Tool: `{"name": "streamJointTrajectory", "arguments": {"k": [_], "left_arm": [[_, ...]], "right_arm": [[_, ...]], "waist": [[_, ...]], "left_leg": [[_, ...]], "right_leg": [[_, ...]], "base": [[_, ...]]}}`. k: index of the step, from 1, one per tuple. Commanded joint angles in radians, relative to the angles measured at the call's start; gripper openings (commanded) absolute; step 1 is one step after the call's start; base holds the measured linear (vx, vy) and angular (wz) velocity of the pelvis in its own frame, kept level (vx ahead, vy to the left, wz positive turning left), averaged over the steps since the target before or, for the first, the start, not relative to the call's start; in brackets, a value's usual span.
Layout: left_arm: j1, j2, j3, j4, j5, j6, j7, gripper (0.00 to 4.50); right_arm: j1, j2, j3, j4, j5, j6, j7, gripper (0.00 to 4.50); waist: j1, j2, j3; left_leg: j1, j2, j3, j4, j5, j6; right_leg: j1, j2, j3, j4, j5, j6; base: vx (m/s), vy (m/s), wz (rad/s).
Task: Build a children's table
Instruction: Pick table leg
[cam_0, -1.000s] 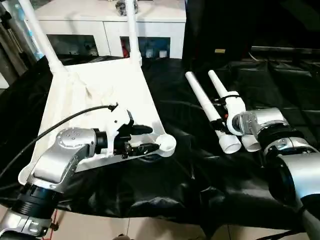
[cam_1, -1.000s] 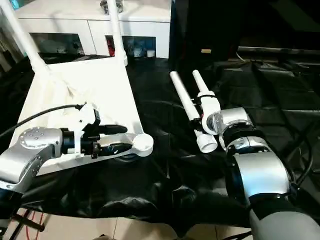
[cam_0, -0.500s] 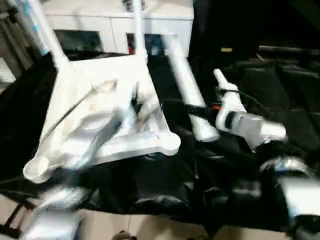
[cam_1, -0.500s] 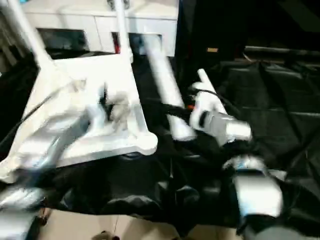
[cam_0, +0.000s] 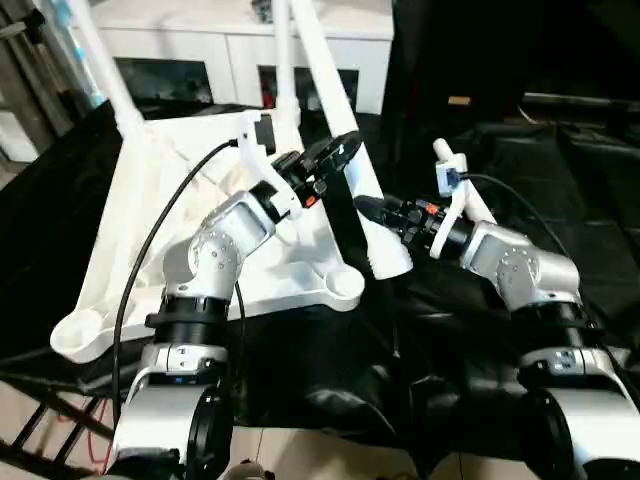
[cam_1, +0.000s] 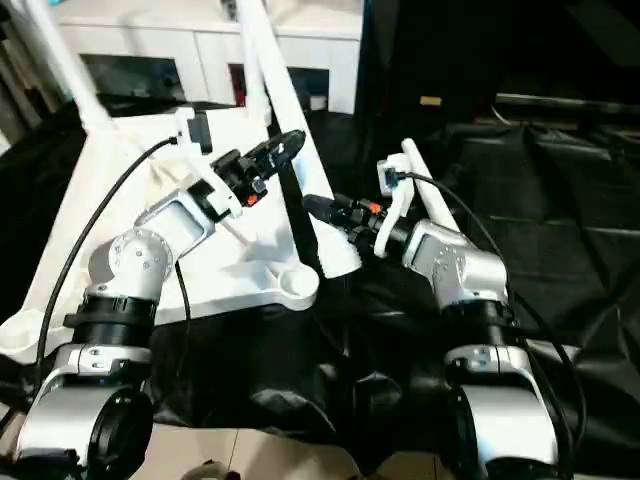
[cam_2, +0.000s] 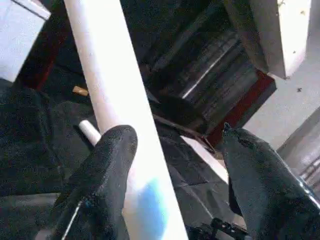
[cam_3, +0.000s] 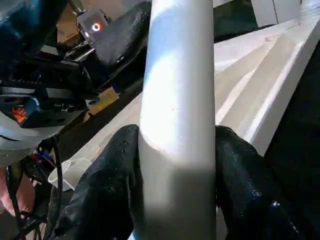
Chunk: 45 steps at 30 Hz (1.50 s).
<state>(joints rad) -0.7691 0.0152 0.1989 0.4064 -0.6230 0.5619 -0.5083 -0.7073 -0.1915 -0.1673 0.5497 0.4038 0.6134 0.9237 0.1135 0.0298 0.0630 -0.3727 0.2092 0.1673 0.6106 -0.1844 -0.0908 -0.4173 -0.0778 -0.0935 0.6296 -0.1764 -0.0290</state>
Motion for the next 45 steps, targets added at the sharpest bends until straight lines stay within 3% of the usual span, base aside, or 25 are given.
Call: {"name": "streamJointTrajectory", "arguments": {"k": [1,3,11,13,14,15,16,17,18,19,24,25,26,27,28,29,30,31,32,33,35,36,37,40,45], "left_arm": [[-0.001,0.005,-0.03,0.021,0.039,0.025,0.048,3.18],[0.014,0.013,-0.023,0.005,0.049,0.033,0.065,3.45],[0.033,0.021,-0.01,-0.03,0.037,0.059,0.083,3.92],[0.031,0.014,0.0,-0.041,0.018,0.068,0.086,3.92],[0.03,0.005,0.01,-0.052,0.001,0.077,0.089,3.91],[0.026,-0.012,0.032,-0.064,-0.025,0.095,0.107,3.91],[0.026,-0.012,0.032,-0.064,-0.025,0.095,0.107,3.91],[0.022,-0.018,0.038,-0.067,-0.031,0.101,0.116,3.91],[0.019,-0.022,0.041,-0.07,-0.036,0.107,0.121,3.73],[0.016,-0.033,0.05,-0.075,-0.04,0.122,0.154,3.73],[0.016,-0.054,0.062,-0.092,-0.042,0.134,0.225,3.25],[0.011,-0.065,0.076,-0.097,-0.045,0.134,0.259,3.16],[0.006,-0.072,0.086,-0.099,-0.046,0.133,0.28,3.07],[-0.013,-0.085,0.114,-0.081,-0.038,0.105,0.346,2.99],[-0.014,-0.086,0.115,-0.08,-0.038,0.104,0.348,2.99],[-0.029,-0.095,0.137,-0.067,-0.038,0.093,0.389,2.9],[-0.038,-0.099,0.145,-0.059,-0.036,0.083,0.406,2.8],[-0.043,-0.101,0.15,-0.053,-0.035,0.076,0.417,2.7],[-0.052,-0.103,0.155,-0.042,-0.034,0.069,0.427,2.7],[-0.054,-0.105,0.156,-0.039,-0.034,0.067,0.431,2.63],[-0.064,-0.113,0.152,-0.027,-0.022,0.054,0.44,2.37],[-0.065,-0.116,0.149,-0.027,-0.019,0.052,0.442,2.37],[-0.063,-0.124,0.143,-0.029,-0.013,0.042,0.438,2.24],[-0.059,-0.128,0.135,-0.032,-0.01,0.039,0.433,1.99],[-0.061,-0.11,0.118,-0.033,-0.003,0.05,0.424,1.92]], "right_arm": [[-0.018,0.03,0.023,-0.071,0.049,0.004,0.01,1.85],[-0.022,0.038,0.013,-0.077,0.054,-0.001,-0.02,1.85],[-0.037,0.041,-0.003,-0.106,0.053,0.026,-0.055,1.85],[-0.034,0.04,0.018,-0.114,0.048,0.028,-0.048,1.85],[-0.027,0.041,0.038,-0.123,0.036,0.023,-0.046,1.85],[-0.018,0.049,0.064,-0.135,0.018,0.016,-0.061,1.85],[-0.018,0.049,0.064,-0.135,0.018,0.016,-0.061,1.85],[-0.017,0.053,0.074,-0.137,0.007,0.008,-0.069,1.85],[-0.016,0.057,0.084,-0.141,-0.005,-0.004,-0.079,1.85],[-0.013,0.071,0.13,-0.158,-0.057,-0.039,-0.111,1.85],[-0.004,0.113,0.208,-0.215,-0.139,-0.066,-0.21,1.85],[-0.002,0.125,0.226,-0.229,-0.161,-0.068,-0.247,1.85],[-0.001,0.131,0.236,-0.237,-0.171,-0.07,-0.266,1.85],[0.002,0.131,0.271,-0.255,-0.219,-0.091,-0.309,1.85],[0.002,0.131,0.272,-0.255,-0.221,-0.092,-0.311,1.85],[0.006,0.132,0.285,-0.268,-0.24,-0.091,-0.341,1.85],[0.01,0.133,0.291,-0.28,-0.251,-0.094,-0.352,1.85],[0.013,0.134,0.296,-0.289,-0.259,-0.097,-0.36,1.85],[0.019,0.138,0.299,-0.306,-0.26,-0.092,-0.365,1.85],[0.021,0.14,0.3,-0.313,-0.261,-0.089,-0.367,1.85],[0.037,0.141,0.305,-0.35,-0.276,-0.085,-0.388,1.85],[0.042,0.14,0.307,-0.36,-0.28,-0.084,-0.395,1.85],[0.055,0.14,0.303,-0.384,-0.274,-0.078,-0.406,1.85],[0.065,0.137,0.303,-0.402,-0.272,-0.08,-0.414,1.85],[0.042,0.131,0.279,-0.388,-0.248,-0.069,-0.4,1.85]], "waist": [[0.003,-0.009,-0.086],[-0.001,-0.004,-0.087],[0.001,-0.014,-0.087],[0.003,-0.013,-0.086],[0.004,-0.026,-0.086],[0.006,-0.019,-0.087],[0.006,-0.019,-0.087],[0.006,-0.034,-0.084],[0.006,-0.034,-0.084],[0.008,-0.038,-0.083],[0.005,-0.032,-0.081],[0.006,-0.016,-0.082],[0.002,-0.021,-0.081],[-0.001,-0.009,-0.081],[0.0,-0.014,-0.082],[0.002,-0.006,-0.082],[0.002,0.014,-0.082],[-0.002,0.001,-0.082],[0.0,0.019,-0.085],[0.0,0.019,-0.085],[-0.005,0.034,-0.084],[-0.008,0.02,-0.088],[-0.008,0.029,-0.089],[-0.013,0.034,-0.09],[-0.022,0.026,-0.09]], "left_leg": [[0.002,0.01,0.001,-0.058,-0.099,0.063],[0.001,0.01,0.0,-0.059,-0.095,0.061],[0.003,0.011,0.002,-0.061,-0.08,0.061],[0.003,0.011,0.002,-0.061,-0.079,0.059],[0.0,0.011,0.002,-0.062,-0.069,0.059],[0.0,0.012,0.001,-0.061,-0.061,0.056],[0.0,0.012,0.001,-0.061,-0.061,0.056],[-0.003,0.01,0.002,-0.062,-0.063,0.06],[-0.003,0.01,0.002,-0.062,-0.063,0.06],[-0.004,0.01,0.003,-0.063,-0.063,0.061],[0.001,0.012,0.0,-0.067,-0.073,0.033],[0.004,0.012,-0.001,-0.067,-0.078,0.027],[0.002,0.013,-0.001,-0.067,-0.081,0.025],[0.004,0.013,-0.002,-0.067,-0.096,0.015],[0.005,0.011,-0.001,-0.066,-0.095,0.011],[0.008,0.01,-0.002,-0.067,-0.104,0.007],[0.005,0.008,-0.005,-0.067,-0.111,0.002],[0.006,0.007,-0.003,-0.067,-0.127,0.005],[0.006,0.006,-0.006,-0.066,-0.121,0.003],[0.006,0.006,-0.006,-0.066,-0.121,0.003],[0.007,0.007,-0.008,-0.066,-0.125,0.012],[0.005,0.005,-0.007,-0.064,-0.112,0.017],[0.003,0.004,-0.009,-0.063,-0.098,0.02],[-0.002,0.003,-0.007,-0.059,-0.076,0.047],[-0.006,0.003,-0.007,-0.059,-0.074,0.067]], "right_leg": [[0.074,-0.056,0.044,-0.082,-0.192,-0.183],[0.074,-0.056,0.044,-0.08,-0.176,-0.179],[0.073,-0.057,0.046,-0.079,-0.154,-0.188],[0.074,-0.058,0.046,-0.078,-0.155,-0.186],[0.077,-0.06,0.046,-0.077,-0.149,-0.184],[0.075,-0.062,0.047,-0.072,-0.14,-0.192],[0.075,-0.062,0.047,-0.072,-0.14,-0.192],[0.077,-0.062,0.047,-0.073,-0.149,-0.189],[0.077,-0.062,0.047,-0.073,-0.149,-0.189],[0.075,-0.064,0.046,-0.078,-0.173,-0.176],[0.07,-0.061,0.048,-0.079,-0.179,-0.147],[0.068,-0.061,0.049,-0.077,-0.168,-0.15],[0.069,-0.06,0.05,-0.079,-0.16,-0.152],[0.068,-0.057,0.049,-0.081,-0.147,-0.153],[0.069,-0.056,0.049,-0.08,-0.137,-0.152],[0.068,-0.054,0.049,-0.081,-0.128,-0.155],[0.071,-0.055,0.048,-0.077,-0.122,-0.156],[0.072,-0.052,0.048,-0.083,-0.123,-0.149],[0.074,-0.053,0.048,-0.077,-0.109,-0.151],[0.074,-0.053,0.048,-0.077,-0.109,-0.151],[0.073,-0.05,0.046,-0.082,-0.087,-0.154],[0.08,-0.049,0.045,-0.079,-0.058,-0.162],[0.081,-0.049,0.045,-0.075,-0.04,-0.168],[0.082,-0.05,0.043,-0.078,-0.019,-0.185],[0.083,-0.051,0.041,-0.08,-0.068,-0.187]], "base": [[0.0,0.0,0.0],[0.0,0.0,0.0],[0.0,0.0,0.0],[0.0,0.0,0.0],[0.0,0.0,0.0],[0.0,0.0,0.0],[0.0,0.0,0.0],[0.0,0.0,0.0],[0.0,0.0,0.0],[0.0,0.0,0.0],[0.0,0.0,0.0],[0.0,0.0,0.0],[0.0,0.0,0.0],[0.0,0.0,0.0],[0.0,0.0,0.0],[0.0,0.0,0.0],[0.0,0.0,0.0],[0.0,0.0,0.0],[0.0,0.0,0.0],[0.0,0.0,0.0],[0.0,0.0,0.0],[0.0,0.0,0.0],[0.0,0.0,0.0],[0.0,0.0,0.0],[0.0,0.0,0.0]]}}
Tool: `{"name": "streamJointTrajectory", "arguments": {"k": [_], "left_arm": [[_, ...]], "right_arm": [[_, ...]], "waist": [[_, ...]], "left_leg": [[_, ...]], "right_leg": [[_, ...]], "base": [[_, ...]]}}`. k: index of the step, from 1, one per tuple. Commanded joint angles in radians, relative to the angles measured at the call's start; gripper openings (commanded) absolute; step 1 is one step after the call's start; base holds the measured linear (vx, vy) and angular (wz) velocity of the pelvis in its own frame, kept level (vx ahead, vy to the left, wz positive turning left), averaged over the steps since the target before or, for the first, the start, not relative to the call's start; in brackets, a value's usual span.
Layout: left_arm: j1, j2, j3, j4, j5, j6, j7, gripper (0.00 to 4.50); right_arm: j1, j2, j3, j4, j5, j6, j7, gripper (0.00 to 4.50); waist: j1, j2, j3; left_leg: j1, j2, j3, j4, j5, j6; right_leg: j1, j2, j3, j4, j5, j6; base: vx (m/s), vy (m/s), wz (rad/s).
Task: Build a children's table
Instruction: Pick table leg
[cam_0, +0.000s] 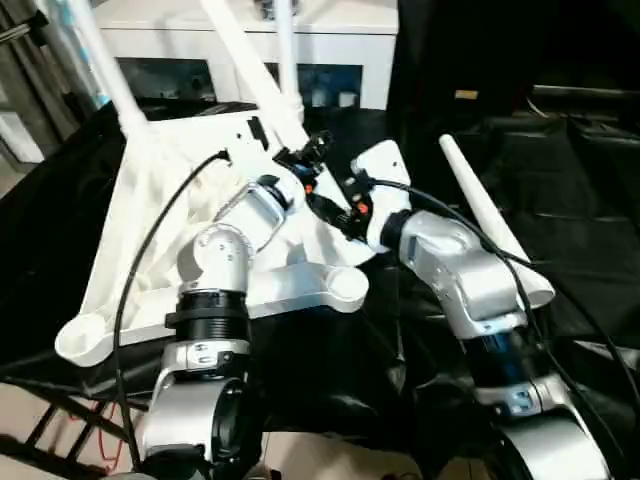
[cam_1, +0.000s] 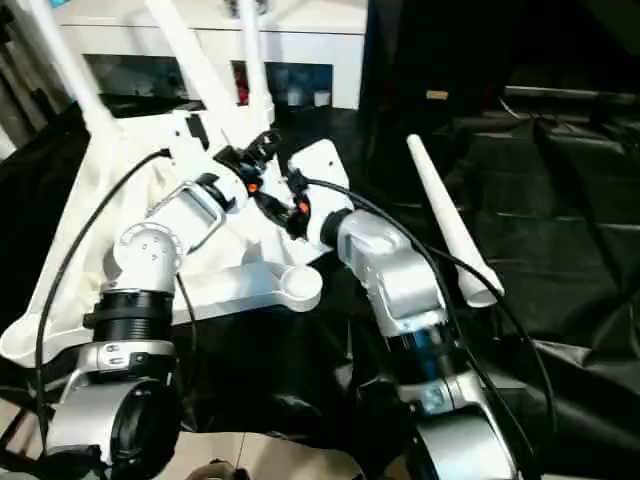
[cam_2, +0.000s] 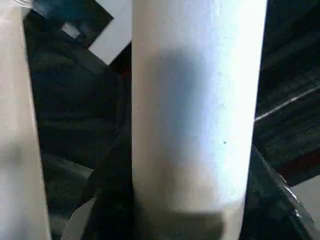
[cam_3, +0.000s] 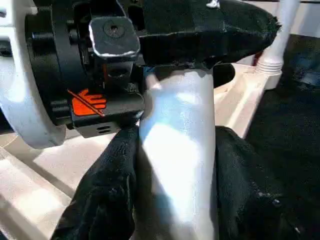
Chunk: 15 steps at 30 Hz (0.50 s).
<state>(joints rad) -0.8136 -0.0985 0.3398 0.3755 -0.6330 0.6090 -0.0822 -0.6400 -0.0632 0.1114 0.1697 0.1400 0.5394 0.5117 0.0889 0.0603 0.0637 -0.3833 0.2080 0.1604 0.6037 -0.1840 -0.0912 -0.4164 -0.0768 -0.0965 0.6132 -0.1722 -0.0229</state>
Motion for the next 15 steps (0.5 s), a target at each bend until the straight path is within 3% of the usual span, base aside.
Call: {"name": "streamJointTrajectory", "arguments": {"k": [1,2,3,7,8,11,13,14,15], "left_arm": [[-0.015,0.006,-0.021,-0.004,0.006,0.002,-0.002,1.92],[-0.015,0.006,-0.02,-0.004,0.005,0.002,-0.002,1.92],[-0.006,0.016,-0.024,-0.014,0.008,0.002,-0.02,1.91],[0.008,0.04,-0.045,-0.029,0.026,0.004,-0.059,1.9],[0.024,0.068,-0.075,-0.048,0.041,0.007,-0.107,1.9],[0.045,0.099,-0.105,-0.071,0.041,0.005,-0.177,1.9],[0.055,0.135,-0.123,-0.084,0.018,0.018,-0.275,1.9],[0.052,0.147,-0.124,-0.091,0.003,0.03,-0.309,1.9],[0.049,0.161,-0.128,-0.102,-0.01,0.041,-0.34,1.9]], "right_arm": [[-0.028,-0.003,0.006,-0.007,0.017,0.004,0.025,1.85],[-0.029,-0.004,0.007,-0.007,0.017,0.004,0.028,1.85],[-0.035,-0.014,0.008,-0.006,0.028,0.015,0.051,2.41],[-0.047,-0.026,0.001,0.001,0.044,0.028,0.074,2.76],[-0.055,-0.048,0.001,0.004,0.063,0.049,0.118,2.88],[-0.056,-0.09,0.0,-0.007,0.109,0.106,0.197,3.01],[-0.054,-0.161,-0.016,-0.034,0.181,0.176,0.31,3.3],[-0.057,-0.189,-0.027,-0.035,0.197,0.18,0.348,3.35],[-0.066,-0.211,-0.037,-0.025,0.201,0.173,0.37,3.35]], "waist": [[0.001,-0.006,-0.091],[0.001,-0.006,-0.091],[0.002,-0.013,-0.09],[0.004,-0.012,-0.091],[0.003,0.007,-0.092],[-0.001,-0.007,-0.093],[0.003,-0.008,-0.094],[0.003,-0.027,-0.093],[0.007,-0.029,-0.094]], "left_leg": [[0.005,0.005,0.0,-0.051,-0.072,0.069],[0.005,0.005,0.0,-0.051,-0.072,0.069],[0.005,0.004,0.001,-0.051,-0.069,0.071],[0.005,0.006,0.002,-0.049,-0.05,0.086],[0.008,0.008,0.0,-0.048,-0.055,0.083],[0.007,0.007,0.002,-0.047,-0.052,0.094],[0.009,0.007,0.002,-0.047,-0.052,0.101],[0.009,0.009,0.007,-0.046,-0.057,0.105],[0.007,0.009,0.005,-0.047,-0.051,0.103]], "right_leg": [[0.082,-0.053,0.045,-0.065,-0.078,-0.192],[0.082,-0.053,0.045,-0.065,-0.078,-0.192],[0.083,-0.053,0.045,-0.063,-0.094,-0.191],[0.079,-0.053,0.046,-0.062,-0.092,-0.189],[0.075,-0.053,0.046,-0.06,-0.083,-0.193],[0.08,-0.05,0.047,-0.057,-0.025,-0.211],[0.083,-0.05,0.047,-0.055,-0.025,-0.218],[0.08,-0.049,0.049,-0.058,-0.034,-0.218],[0.085,-0.053,0.049,-0.051,-0.033,-0.223]], "base": [[0.0,0.0,0.0],[0.0,0.0,0.0],[0.0,0.0,0.0],[0.0,0.0,0.0],[0.0,0.0,0.0],[0.0,0.0,0.0],[0.0,0.0,0.0],[0.0,0.0,0.0],[0.0,0.0,0.0]]}}
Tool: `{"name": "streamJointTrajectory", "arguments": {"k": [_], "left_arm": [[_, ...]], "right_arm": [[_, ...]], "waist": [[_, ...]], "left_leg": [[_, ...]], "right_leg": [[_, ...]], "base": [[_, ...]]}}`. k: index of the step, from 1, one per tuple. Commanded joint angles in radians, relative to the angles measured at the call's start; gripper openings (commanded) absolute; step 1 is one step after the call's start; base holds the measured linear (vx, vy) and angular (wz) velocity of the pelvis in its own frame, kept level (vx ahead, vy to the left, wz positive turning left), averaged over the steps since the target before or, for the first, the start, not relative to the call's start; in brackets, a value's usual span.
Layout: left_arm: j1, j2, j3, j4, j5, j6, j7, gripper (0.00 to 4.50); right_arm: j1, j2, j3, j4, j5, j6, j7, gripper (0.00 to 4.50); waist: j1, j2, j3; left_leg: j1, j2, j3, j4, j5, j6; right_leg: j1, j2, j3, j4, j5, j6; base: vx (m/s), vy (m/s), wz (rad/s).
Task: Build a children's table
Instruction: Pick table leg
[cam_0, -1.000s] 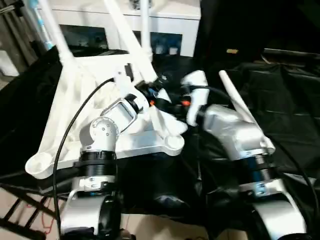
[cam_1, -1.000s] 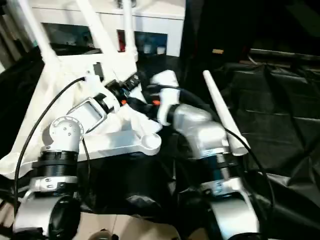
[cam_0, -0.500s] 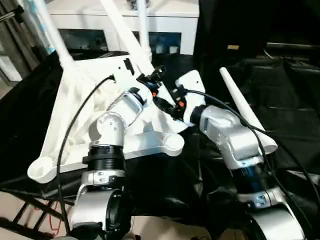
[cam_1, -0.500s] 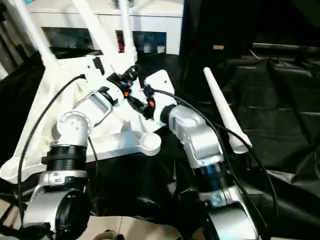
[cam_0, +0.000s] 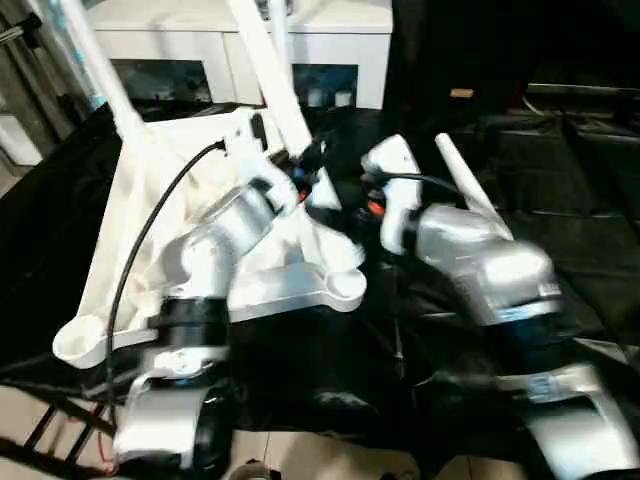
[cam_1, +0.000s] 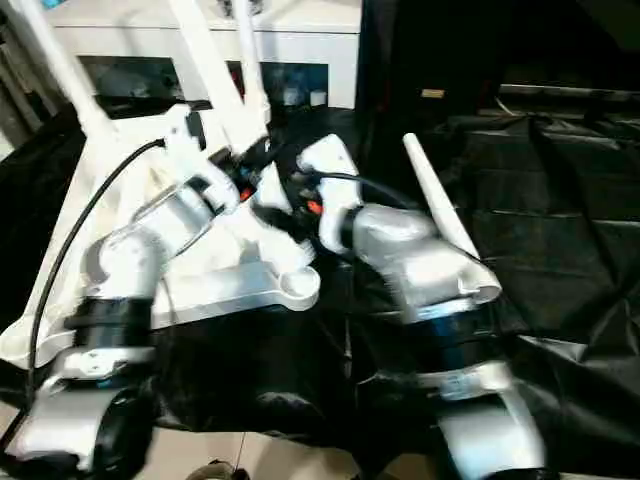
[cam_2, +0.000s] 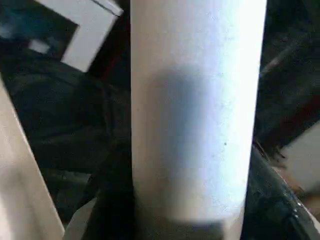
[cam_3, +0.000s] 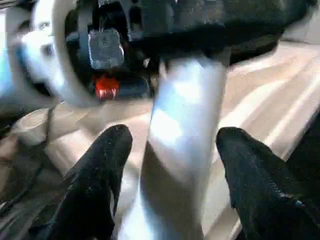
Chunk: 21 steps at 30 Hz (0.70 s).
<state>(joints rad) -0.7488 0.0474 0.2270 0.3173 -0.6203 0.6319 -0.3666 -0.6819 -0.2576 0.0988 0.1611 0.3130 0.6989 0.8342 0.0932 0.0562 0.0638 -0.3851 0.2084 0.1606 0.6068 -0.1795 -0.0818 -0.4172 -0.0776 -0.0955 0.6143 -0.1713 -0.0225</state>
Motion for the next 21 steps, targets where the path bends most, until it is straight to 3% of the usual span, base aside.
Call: {"name": "streamJointTrajectory", "arguments": {"k": [1,3,5,8,11,14,16,17,18,20,21], "left_arm": [[-0.016,0.026,-0.02,-0.06,-0.039,0.028,-0.091,1.9],[-0.007,0.059,-0.025,-0.121,-0.129,0.111,-0.203,1.9],[0.003,0.081,-0.032,-0.156,-0.183,0.159,-0.281,1.9],[0.004,0.096,-0.054,-0.164,-0.191,0.17,-0.331,1.9],[0.007,0.114,-0.098,-0.205,-0.224,0.203,-0.435,1.9],[0.007,0.115,-0.106,-0.214,-0.223,0.206,-0.441,1.9],[0.001,0.105,-0.101,-0.21,-0.23,0.203,-0.444,1.9],[0.001,0.105,-0.101,-0.21,-0.23,0.203,-0.444,1.9],[0.0,0.1,-0.1,-0.211,-0.232,0.196,-0.448,1.9],[0.002,0.091,-0.093,-0.217,-0.238,0.186,-0.454,1.9],[0.002,0.091,-0.093,-0.217,-0.238,0.186,-0.454,1.9]], "right_arm": [[-0.037,-0.028,-0.04,-0.001,0.038,0.017,0.061,3.37],[-0.066,-0.054,-0.087,0.033,0.108,0.063,0.135,3.37],[-0.068,-0.081,-0.088,0.033,0.142,0.074,0.21,3.37],[-0.076,-0.105,-0.051,0.039,0.128,0.064,0.254,3.37],[-0.088,-0.141,0.007,0.031,0.163,0.116,0.349,3.37],[-0.089,-0.146,0.019,0.032,0.176,0.136,0.377,3.37],[-0.09,-0.138,0.032,0.04,0.2,0.164,0.407,3.37],[-0.09,-0.138,0.032,0.04,0.2,0.164,0.407,3.37],[-0.087,-0.134,0.037,0.04,0.204,0.169,0.41,3.37],[-0.073,-0.129,0.06,0.037,0.204,0.171,0.419,3.37],[-0.073,-0.129,0.06,0.037,0.204,0.171,0.419,3.09]], "waist": [[0.004,-0.017,-0.093],[0.004,-0.017,-0.092],[0.004,-0.017,-0.088],[0.004,-0.02,-0.087],[0.009,-0.022,-0.087],[0.01,-0.02,-0.088],[0.012,-0.033,-0.087],[0.015,-0.028,-0.088],[0.013,-0.039,-0.087],[0.015,-0.032,-0.087],[0.015,-0.033,-0.087]], "left_leg": [[0.007,0.01,0.004,-0.049,-0.048,0.09],[0.008,0.009,0.007,-0.048,-0.066,0.082],[0.006,0.01,0.007,-0.048,-0.076,0.083],[0.007,0.008,0.008,-0.049,-0.085,0.078],[0.01,0.01,0.008,-0.049,-0.089,0.074],[0.008,0.011,0.007,-0.049,-0.095,0.066],[0.007,0.01,0.009,-0.049,-0.096,0.063],[0.006,0.01,0.008,-0.049,-0.087,0.062],[0.005,0.01,0.009,-0.049,-0.085,0.063],[0.007,0.01,0.008,-0.049,-0.091,0.052],[0.007,0.011,0.008,-0.05,-0.092,0.051]], "right_leg": [[0.08,-0.054,0.048,-0.052,-0.048,-0.221],[0.08,-0.055,0.048,-0.051,-0.081,-0.237],[0.079,-0.053,0.046,-0.054,-0.095,-0.235],[0.077,-0.052,0.046,-0.059,-0.133,-0.217],[0.076,-0.052,0.046,-0.061,-0.167,-0.206],[0.074,-0.053,0.045,-0.064,-0.183,-0.2],[0.076,-0.053,0.046,-0.064,-0.192,-0.196],[0.075,-0.055,0.046,-0.063,-0.196,-0.193],[0.075,-0.053,0.046,-0.066,-0.2,-0.188],[0.073,-0.055,0.046,-0.067,-0.229,-0.17],[0.072,-0.055,0.046,-0.068,-0.23,-0.168]], "base": [[0.0,0.0,0.0],[0.0,0.0,0.0],[0.0,0.0,0.0],[0.0,0.0,0.0],[0.0,0.0,0.0],[0.0,0.0,0.0],[0.0,0.0,0.0],[0.0,0.0,0.0],[0.0,0.0,0.0],[0.0,0.0,0.0],[0.0,0.0,0.0]]}}
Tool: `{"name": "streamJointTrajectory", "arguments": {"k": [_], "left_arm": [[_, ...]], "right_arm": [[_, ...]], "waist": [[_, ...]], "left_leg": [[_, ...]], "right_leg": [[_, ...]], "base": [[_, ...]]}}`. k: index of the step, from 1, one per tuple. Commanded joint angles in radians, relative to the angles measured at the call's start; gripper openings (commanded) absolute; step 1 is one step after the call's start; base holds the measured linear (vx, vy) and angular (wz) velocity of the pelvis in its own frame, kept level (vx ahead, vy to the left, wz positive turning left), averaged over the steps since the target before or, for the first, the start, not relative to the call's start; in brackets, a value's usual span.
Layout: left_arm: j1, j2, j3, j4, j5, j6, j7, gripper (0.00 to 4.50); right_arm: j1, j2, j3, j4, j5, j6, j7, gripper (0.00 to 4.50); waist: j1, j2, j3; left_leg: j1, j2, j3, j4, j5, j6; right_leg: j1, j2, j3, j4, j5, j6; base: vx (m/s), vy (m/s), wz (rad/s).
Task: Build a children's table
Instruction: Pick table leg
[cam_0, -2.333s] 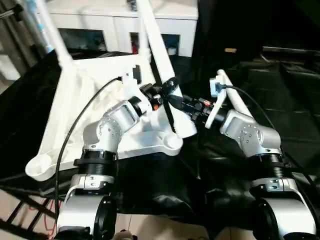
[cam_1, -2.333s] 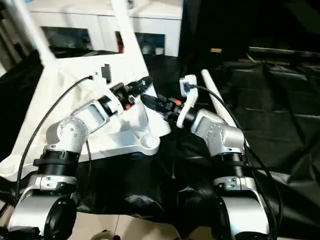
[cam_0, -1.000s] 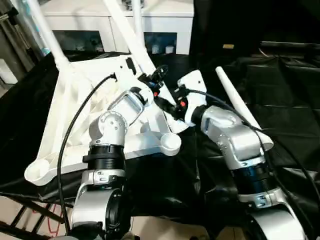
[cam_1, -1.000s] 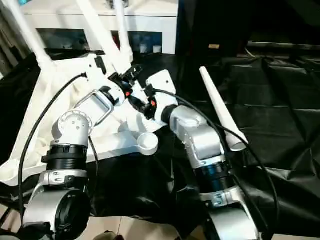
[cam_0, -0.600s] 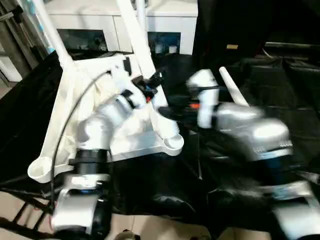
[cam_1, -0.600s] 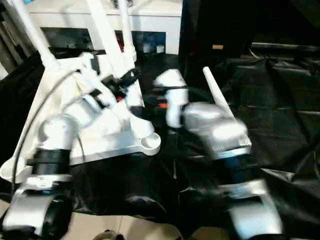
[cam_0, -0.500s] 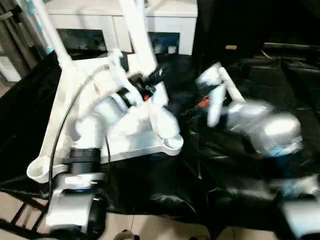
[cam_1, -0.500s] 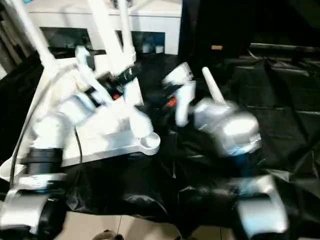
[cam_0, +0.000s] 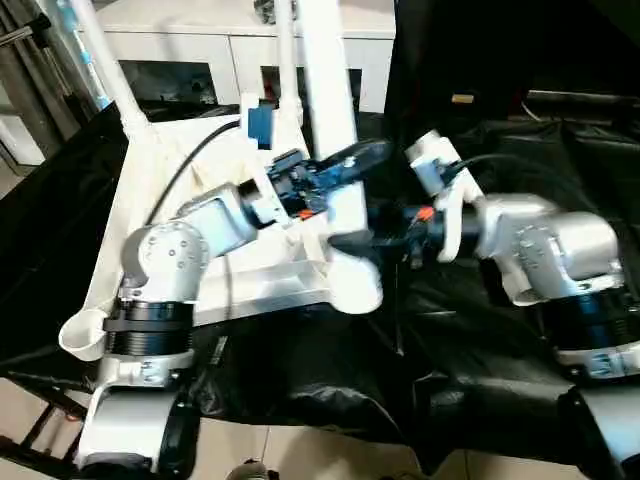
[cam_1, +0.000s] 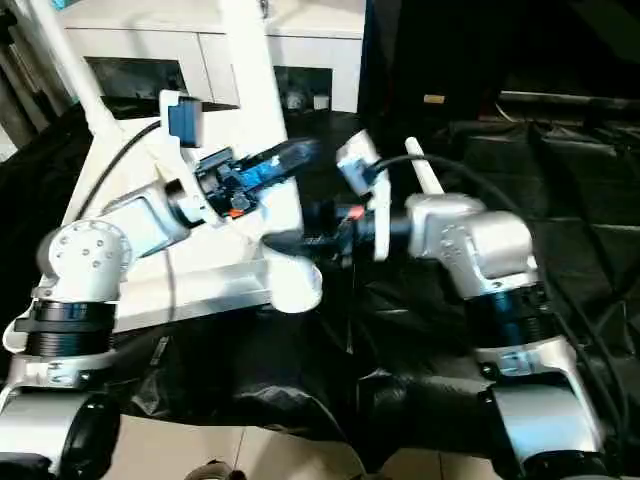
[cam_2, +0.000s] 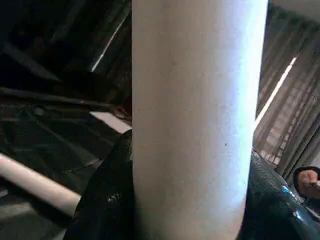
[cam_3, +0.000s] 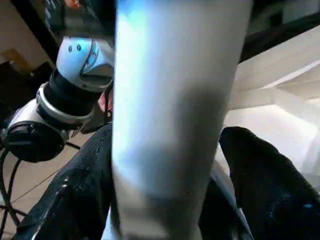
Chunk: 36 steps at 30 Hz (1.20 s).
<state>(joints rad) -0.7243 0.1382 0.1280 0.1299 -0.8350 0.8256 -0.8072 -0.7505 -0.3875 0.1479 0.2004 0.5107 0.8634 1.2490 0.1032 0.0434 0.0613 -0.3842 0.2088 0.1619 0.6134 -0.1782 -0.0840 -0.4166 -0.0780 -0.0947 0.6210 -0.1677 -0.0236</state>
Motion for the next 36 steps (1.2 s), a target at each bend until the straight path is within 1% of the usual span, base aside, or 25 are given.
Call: {"name": "streamJointTrajectory", "arguments": {"k": [1,2,3,4,5,8,10,11,12,14,15,16,17,21,22,23,24,26,27,28,31,32,34,35,36], "left_arm": [[-0.02,-0.003,0.015,-0.031,-0.032,-0.014,-0.021,1.9],[-0.016,-0.005,0.016,-0.034,-0.036,-0.017,-0.027,1.9],[-0.019,-0.011,0.028,-0.028,-0.049,-0.014,-0.023,1.9],[-0.023,-0.015,0.037,-0.024,-0.059,-0.012,-0.018,1.9],[-0.035,-0.012,0.041,-0.008,-0.067,-0.009,-0.032,1.9],[-0.056,0.006,0.025,0.021,-0.049,-0.016,-0.071,1.9],[-0.063,0.013,0.019,0.04,-0.037,-0.017,-0.079,1.9],[-0.072,0.015,0.023,0.064,-0.027,-0.024,-0.074,2.25],[-0.078,0.018,0.018,0.087,-0.007,-0.036,-0.068,2.46],[-0.078,0.013,0.021,0.101,0.017,-0.057,-0.041,2.62],[-0.078,0.013,0.021,0.101,0.017,-0.057,-0.041,2.62],[-0.074,0.004,0.034,0.103,0.023,-0.076,-0.016,2.69],[-0.076,0.005,0.032,0.126,0.065,-0.127,0.01,2.79],[-0.076,0.005,0.025,0.152,0.127,-0.18,0.072,3.07],[-0.067,0.006,0.021,0.149,0.154,-0.185,0.121,3.17],[-0.059,0.005,0.032,0.161,0.195,-0.199,0.219,3.26],[-0.059,0.002,0.036,0.169,0.214,-0.209,0.261,3.26],[-0.06,-0.009,0.04,0.185,0.259,-0.231,0.343,3.26],[-0.06,-0.009,0.04,0.185,0.259,-0.231,0.343,3.26],[-0.059,-0.028,0.044,0.186,0.307,-0.263,0.434,3.26],[-0.051,-0.059,0.063,0.167,0.33,-0.29,0.52,2.93],[-0.045,-0.083,0.086,0.148,0.334,-0.3,0.584,2.93],[-0.037,-0.113,0.119,0.118,0.341,-0.311,0.677,2.88],[-0.036,-0.122,0.131,0.111,0.341,-0.317,0.702,2.6],[-0.039,-0.128,0.142,0.104,0.338,-0.329,0.723,2.55]], "right_arm": [[0.007,0.011,0.034,0.001,-0.013,0.003,-0.012,3.02],[0.012,0.014,0.04,0.0,-0.018,0.003,-0.018,3.02],[0.012,0.017,0.036,-0.001,-0.014,0.015,-0.026,2.97],[0.009,0.017,0.032,-0.001,-0.007,0.025,-0.03,2.83],[0.0,0.02,0.032,0.002,-0.005,0.033,-0.034,2.83],[-0.016,0.026,0.039,0.003,-0.01,0.04,-0.042,2.55],[-0.02,0.03,0.045,-0.003,-0.016,0.037,-0.051,2.37],[-0.024,0.035,0.048,0.001,-0.021,0.035,-0.059,2.21],[-0.022,0.041,0.05,0.003,-0.029,0.03,-0.075,2.16],[-0.013,0.051,0.048,0.001,-0.04,0.015,-0.103,2.07],[-0.013,0.051,0.048,0.001,-0.04,0.015,-0.103,2.07],[-0.008,0.071,0.038,0.011,-0.054,-0.01,-0.14,2.03],[-0.02,0.107,0.014,0.048,-0.075,-0.042,-0.21,2.01],[-0.028,0.132,0.001,0.067,-0.097,-0.079,-0.268,1.99],[-0.027,0.149,-0.005,0.066,-0.118,-0.109,-0.315,1.98],[-0.049,0.211,-0.046,0.098,-0.13,-0.113,-0.444,1.98],[-0.058,0.231,-0.047,0.104,-0.141,-0.123,-0.481,1.98],[-0.059,0.251,-0.026,0.087,-0.167,-0.143,-0.508,1.98],[-0.059,0.251,-0.026,0.087,-0.167,-0.143,-0.508,1.98],[-0.053,0.27,-0.007,0.06,-0.189,-0.161,-0.531,1.98],[-0.052,0.295,0.001,0.042,-0.198,-0.162,-0.561,1.98],[-0.056,0.312,0.012,0.038,-0.209,-0.168,-0.583,1.97],[-0.06,0.334,0.031,0.033,-0.227,-0.189,-0.605,1.97],[-0.062,0.339,0.033,0.032,-0.23,-0.194,-0.609,1.97],[-0.066,0.349,0.03,0.036,-0.225,-0.2,-0.614,1.96]], "waist": [[0.003,-0.016,-0.084],[0.001,-0.011,-0.084],[0.0,-0.013,-0.084],[0.001,-0.005,-0.085],[-0.004,-0.028,-0.086],[-0.002,-0.022,-0.086],[-0.003,-0.025,-0.085],[-0.007,-0.037,-0.086],[-0.006,-0.042,-0.086],[-0.005,-0.029,-0.085],[-0.006,-0.031,-0.085],[-0.009,-0.023,-0.085],[-0.011,-0.037,-0.086],[-0.016,-0.038,-0.085],[-0.013,-0.019,-0.087],[-0.023,-0.033,-0.086],[-0.024,-0.045,-0.086],[-0.023,-0.038,-0.085],[-0.023,-0.042,-0.085],[-0.02,-0.043,-0.085],[-0.018,-0.041,-0.085],[-0.017,-0.052,-0.084],[-0.018,-0.048,-0.083],[-0.018,-0.045,-0.083],[-0.018,-0.045,-0.083]], "left_leg": [[0.007,0.01,0.007,-0.056,-0.1,0.049],[0.008,0.01,0.005,-0.057,-0.104,0.046],[0.007,0.009,0.006,-0.057,-0.107,0.046],[0.009,0.009,0.005,-0.056,-0.108,0.042],[0.007,0.009,0.008,-0.056,-0.1,0.046],[0.009,0.01,0.007,-0.057,-0.09,0.047],[0.009,0.011,0.006,-0.058,-0.093,0.044],[0.009,0.01,0.009,-0.058,-0.087,0.045],[0.009,0.008,0.009,-0.058,-0.081,0.046],[0.011,0.012,0.007,-0.059,-0.085,0.031],[0.01,0.012,0.006,-0.059,-0.088,0.028],[0.011,0.012,0.007,-0.06,-0.1,0.022],[0.009,0.011,0.006,-0.061,-0.095,0.018],[0.009,0.011,0.006,-0.062,-0.096,0.012],[0.012,0.014,0.003,-0.061,-0.089,0.009],[0.011,0.014,0.005,-0.063,-0.083,0.003],[0.009,0.011,0.006,-0.064,-0.084,0.003],[0.011,0.011,0.006,-0.064,-0.088,0.001],[0.011,0.014,0.006,-0.064,-0.088,0.0],[0.013,0.014,0.007,-0.065,-0.084,0.001],[0.016,0.015,0.006,-0.066,-0.097,-0.005],[0.013,0.017,0.006,-0.067,-0.094,-0.005],[0.01,0.016,0.006,-0.067,-0.098,-0.008],[0.011,0.015,0.006,-0.066,-0.107,-0.009],[0.011,0.015,0.006,-0.066,-0.107,-0.009]], "right_leg": [[0.07,-0.053,0.045,-0.077,-0.239,-0.163],[0.07,-0.052,0.045,-0.077,-0.239,-0.162],[0.07,-0.051,0.045,-0.078,-0.239,-0.16],[0.07,-0.052,0.045,-0.075,-0.233,-0.163],[0.073,-0.049,0.046,-0.077,-0.219,-0.161],[0.068,-0.051,0.046,-0.074,-0.234,-0.154],[0.07,-0.051,0.046,-0.074,-0.225,-0.155],[0.07,-0.049,0.047,-0.074,-0.207,-0.158],[0.071,-0.049,0.048,-0.07,-0.202,-0.159],[0.068,-0.053,0.049,-0.073,-0.207,-0.159],[0.07,-0.053,0.048,-0.072,-0.202,-0.162],[0.069,-0.051,0.049,-0.073,-0.187,-0.165],[0.071,-0.055,0.049,-0.068,-0.181,-0.17],[0.073,-0.054,0.05,-0.07,-0.189,-0.159],[0.071,-0.057,0.051,-0.064,-0.171,-0.161],[0.068,-0.054,0.052,-0.062,-0.154,-0.165],[0.073,-0.053,0.05,-0.065,-0.162,-0.164],[0.07,-0.056,0.051,-0.066,-0.176,-0.163],[0.071,-0.054,0.052,-0.066,-0.172,-0.158],[0.07,-0.055,0.052,-0.064,-0.159,-0.158],[0.069,-0.056,0.053,-0.066,-0.154,-0.157],[0.072,-0.057,0.054,-0.062,-0.147,-0.161],[0.071,-0.058,0.053,-0.064,-0.148,-0.161],[0.071,-0.057,0.053,-0.067,-0.156,-0.155],[0.071,-0.057,0.053,-0.067,-0.156,-0.155]], "base": [[0.0,0.0,0.0],[0.0,0.0,0.0],[0.0,0.0,0.0],[0.0,0.0,0.0],[0.0,0.0,0.0],[0.0,0.0,0.0],[0.0,0.0,0.0],[0.0,0.0,0.0],[0.0,0.0,0.0],[0.0,0.0,0.0],[0.0,0.0,0.0],[0.0,0.0,0.0],[0.0,0.0,0.0],[0.0,0.0,0.0],[0.0,0.0,0.0],[0.0,0.0,0.0],[0.0,0.0,0.0],[0.0,0.0,0.0],[0.0,0.0,0.0],[0.0,0.0,0.0],[0.0,0.0,0.0],[0.0,0.0,0.0],[0.0,0.0,0.0],[0.0,0.0,0.0],[0.0,0.0,0.0]]}}
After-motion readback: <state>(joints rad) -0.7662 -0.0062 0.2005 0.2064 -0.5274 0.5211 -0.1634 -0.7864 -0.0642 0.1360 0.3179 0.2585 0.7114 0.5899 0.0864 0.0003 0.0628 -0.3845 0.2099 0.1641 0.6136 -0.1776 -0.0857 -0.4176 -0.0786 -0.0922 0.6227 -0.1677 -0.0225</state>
